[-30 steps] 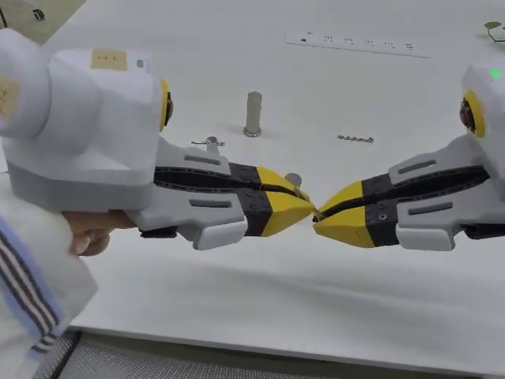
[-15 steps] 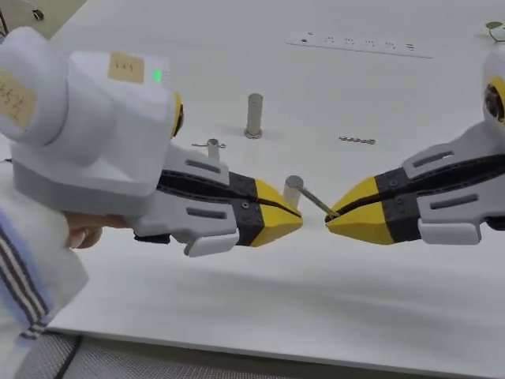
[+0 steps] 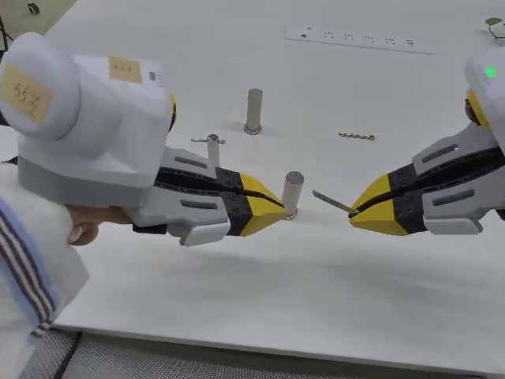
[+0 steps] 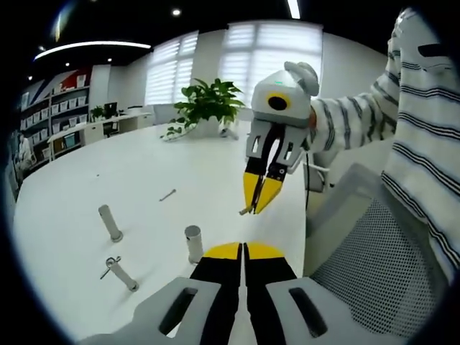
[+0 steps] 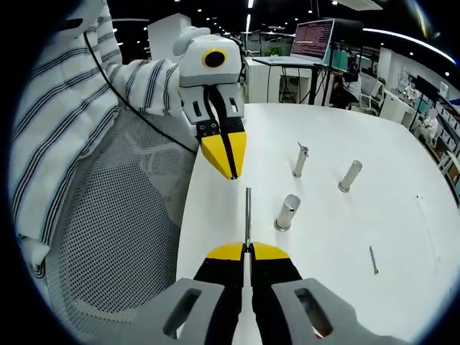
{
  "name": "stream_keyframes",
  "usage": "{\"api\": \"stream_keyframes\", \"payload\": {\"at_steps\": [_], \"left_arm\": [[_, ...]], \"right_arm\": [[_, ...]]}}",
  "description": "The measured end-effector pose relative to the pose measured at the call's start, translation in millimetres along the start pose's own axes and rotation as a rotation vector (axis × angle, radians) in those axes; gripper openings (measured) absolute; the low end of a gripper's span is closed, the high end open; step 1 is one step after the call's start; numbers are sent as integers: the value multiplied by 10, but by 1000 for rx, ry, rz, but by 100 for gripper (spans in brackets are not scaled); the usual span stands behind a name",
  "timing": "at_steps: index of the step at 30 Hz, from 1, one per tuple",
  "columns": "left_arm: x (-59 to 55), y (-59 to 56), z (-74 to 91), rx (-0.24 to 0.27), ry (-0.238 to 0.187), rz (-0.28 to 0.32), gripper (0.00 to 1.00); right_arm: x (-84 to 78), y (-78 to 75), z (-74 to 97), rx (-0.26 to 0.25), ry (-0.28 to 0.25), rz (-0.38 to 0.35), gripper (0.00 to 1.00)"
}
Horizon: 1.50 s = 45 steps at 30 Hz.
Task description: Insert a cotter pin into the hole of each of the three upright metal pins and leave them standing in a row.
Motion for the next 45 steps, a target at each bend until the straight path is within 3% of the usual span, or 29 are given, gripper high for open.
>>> {"api": "stream_keyframes", "payload": {"at_steps": [5, 10, 13, 15, 18, 24, 34, 42, 45], "left_arm": [[-4, 199, 3, 35, -3, 14, 1], [13, 322, -14, 61, 0, 5, 14], [-16, 443, -54, 109, 44, 20, 18], [10, 416, -133, 123, 61, 7, 18], [27, 483, -156, 113, 65, 7, 18], [40, 482, -313, 97, 130, -64, 20], [23, 585, -419, 78, 167, -121, 21], [56, 597, -466, 65, 155, -148, 13], [49, 564, -478, 59, 173, -166, 11]], "right_arm": [[-8, -77, -33, -16, 71, 13, 0], [-10, -194, -68, -26, 107, 22, 0], [-14, -271, -110, -27, 115, 10, 0], [-28, -310, -142, -32, 131, 11, 0], [-51, -347, -173, -39, 162, 13, 0], [-109, -414, -227, -37, 215, 10, 0], [-90, -439, -261, -24, 229, 13, 0], [-40, -439, -282, -21, 232, 4, 0], [-27, -429, -288, -15, 229, 9, 0]]}}
Point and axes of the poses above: the centre of the closed fingertips' face, and the gripper's own axes: z roughly backward along the fingers, y roughly to its left, x roughly out of its top, the point moved 6 cm from there along z, roughly backward along the fingers, and after that the axes turned 10 degrees about y, right-handed, at the moved point
